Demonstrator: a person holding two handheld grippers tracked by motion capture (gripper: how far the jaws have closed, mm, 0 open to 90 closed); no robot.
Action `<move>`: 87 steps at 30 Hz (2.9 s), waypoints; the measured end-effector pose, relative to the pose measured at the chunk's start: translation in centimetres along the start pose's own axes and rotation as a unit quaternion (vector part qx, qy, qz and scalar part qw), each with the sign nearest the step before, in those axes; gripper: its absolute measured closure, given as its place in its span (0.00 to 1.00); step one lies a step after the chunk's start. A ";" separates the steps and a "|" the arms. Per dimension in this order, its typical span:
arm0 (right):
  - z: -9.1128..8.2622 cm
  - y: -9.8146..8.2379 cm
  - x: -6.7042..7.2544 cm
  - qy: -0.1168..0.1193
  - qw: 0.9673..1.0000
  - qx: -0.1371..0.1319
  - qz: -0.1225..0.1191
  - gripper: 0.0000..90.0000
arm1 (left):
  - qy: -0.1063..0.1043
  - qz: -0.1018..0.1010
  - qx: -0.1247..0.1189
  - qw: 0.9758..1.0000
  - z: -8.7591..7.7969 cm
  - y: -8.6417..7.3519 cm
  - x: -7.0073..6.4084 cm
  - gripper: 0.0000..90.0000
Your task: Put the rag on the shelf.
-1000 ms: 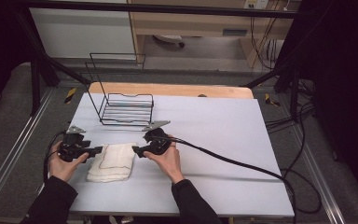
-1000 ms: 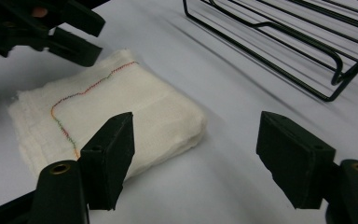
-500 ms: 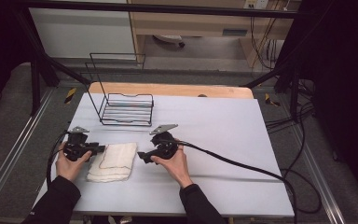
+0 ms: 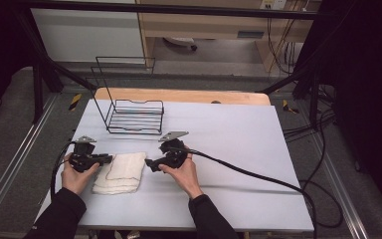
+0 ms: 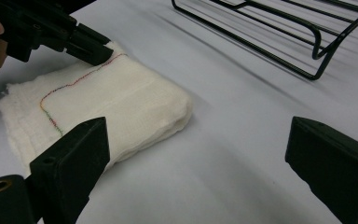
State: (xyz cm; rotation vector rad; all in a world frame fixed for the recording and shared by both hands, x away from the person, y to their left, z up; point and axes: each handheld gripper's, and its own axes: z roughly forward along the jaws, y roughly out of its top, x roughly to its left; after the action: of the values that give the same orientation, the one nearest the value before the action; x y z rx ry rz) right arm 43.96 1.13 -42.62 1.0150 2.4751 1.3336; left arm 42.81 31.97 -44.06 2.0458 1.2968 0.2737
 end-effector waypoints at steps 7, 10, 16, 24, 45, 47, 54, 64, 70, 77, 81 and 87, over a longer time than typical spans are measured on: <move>2.3 0.9 0.6 -0.006 1.000 0.011 0.014 0.16 | 0.004 0.005 0.001 1.000 0.0 0.0 -0.1 0.87; 3.2 1.2 0.9 -0.006 1.000 0.008 0.013 0.28 | 0.006 0.007 0.002 1.000 0.0 0.0 -0.2 0.87; 4.8 1.1 0.7 -0.006 0.999 0.019 0.026 0.47 | 0.007 0.012 0.000 1.000 0.0 0.0 -0.2 0.87; 5.5 0.7 0.5 0.002 0.999 0.038 0.036 0.61 | 0.005 0.013 0.000 1.000 0.0 0.0 -0.1 0.86; 5.6 1.0 1.2 0.020 0.998 0.052 0.043 0.90 | -0.009 -0.005 -0.007 1.000 -0.3 -0.2 0.2 0.89; 5.4 1.0 1.3 0.024 0.998 0.050 0.039 0.90 | -0.008 -0.007 -0.011 1.000 -0.4 -0.2 0.3 0.90; 4.1 1.6 2.1 0.036 0.999 0.024 0.024 0.91 | -0.019 -0.018 -0.060 0.998 -2.5 -0.4 0.3 0.90; 1.6 2.4 3.5 0.045 0.999 -0.015 -0.011 0.91 | -0.022 -0.006 -0.106 0.994 -5.2 -0.4 -0.5 0.91; 0.1 2.9 4.1 0.044 0.998 -0.039 -0.027 0.91 | -0.021 0.006 -0.137 0.990 -6.7 -0.2 -1.3 0.91; -1.1 3.3 4.6 0.043 0.997 -0.059 -0.037 0.91 | -0.023 0.015 -0.161 0.987 -7.7 0.1 -1.8 0.91; -1.6 3.5 4.7 0.042 0.996 -0.064 -0.042 0.91 | -0.023 0.019 -0.169 0.985 -8.1 0.2 -2.1 0.91; -2.8 4.1 5.0 0.037 0.995 -0.076 -0.052 0.91 | -0.024 0.026 -0.185 0.982 -8.8 0.5 -2.8 0.91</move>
State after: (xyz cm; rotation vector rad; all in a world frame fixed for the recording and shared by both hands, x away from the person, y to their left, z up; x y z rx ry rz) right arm 40.98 3.81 -36.87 0.8060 2.3971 1.5262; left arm 37.29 33.30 -36.70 1.7595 1.0713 0.4517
